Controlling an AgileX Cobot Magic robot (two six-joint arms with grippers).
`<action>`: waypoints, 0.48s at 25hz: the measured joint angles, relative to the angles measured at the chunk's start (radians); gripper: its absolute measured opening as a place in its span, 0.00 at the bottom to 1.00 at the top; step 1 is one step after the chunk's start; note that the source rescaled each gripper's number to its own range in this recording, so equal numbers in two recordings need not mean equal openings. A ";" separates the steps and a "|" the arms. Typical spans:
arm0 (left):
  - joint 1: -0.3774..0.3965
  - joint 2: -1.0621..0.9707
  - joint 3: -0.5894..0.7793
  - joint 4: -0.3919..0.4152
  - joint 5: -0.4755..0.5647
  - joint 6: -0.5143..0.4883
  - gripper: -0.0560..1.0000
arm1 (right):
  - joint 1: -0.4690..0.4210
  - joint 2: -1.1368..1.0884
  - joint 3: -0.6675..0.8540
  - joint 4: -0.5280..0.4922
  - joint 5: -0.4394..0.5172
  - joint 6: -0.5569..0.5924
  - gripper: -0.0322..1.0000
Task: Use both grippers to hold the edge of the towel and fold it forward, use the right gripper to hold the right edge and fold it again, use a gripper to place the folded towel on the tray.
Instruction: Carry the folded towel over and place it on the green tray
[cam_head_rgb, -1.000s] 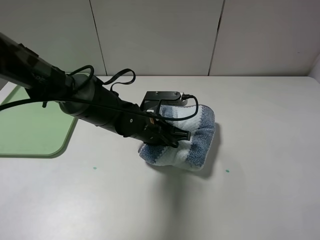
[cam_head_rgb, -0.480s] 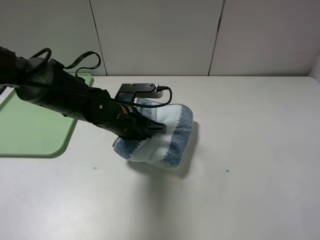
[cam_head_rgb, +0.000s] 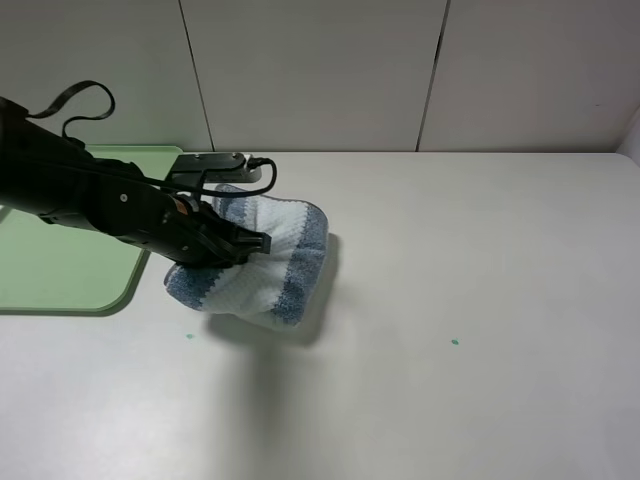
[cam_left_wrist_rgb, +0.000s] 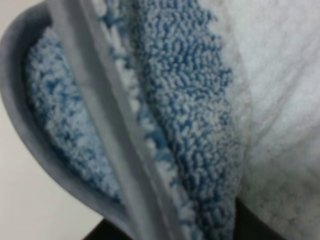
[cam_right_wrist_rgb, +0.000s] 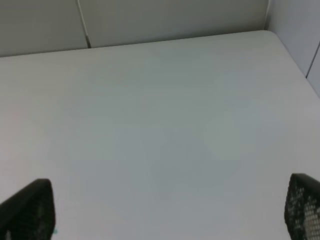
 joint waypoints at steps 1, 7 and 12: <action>0.017 -0.014 0.007 0.008 0.002 0.002 0.27 | 0.000 0.000 0.000 0.000 0.000 0.000 1.00; 0.116 -0.093 0.029 0.085 0.052 0.002 0.27 | 0.000 0.000 0.000 0.000 0.000 0.000 1.00; 0.192 -0.139 0.030 0.135 0.112 0.003 0.27 | 0.000 0.000 0.000 0.000 0.000 0.000 1.00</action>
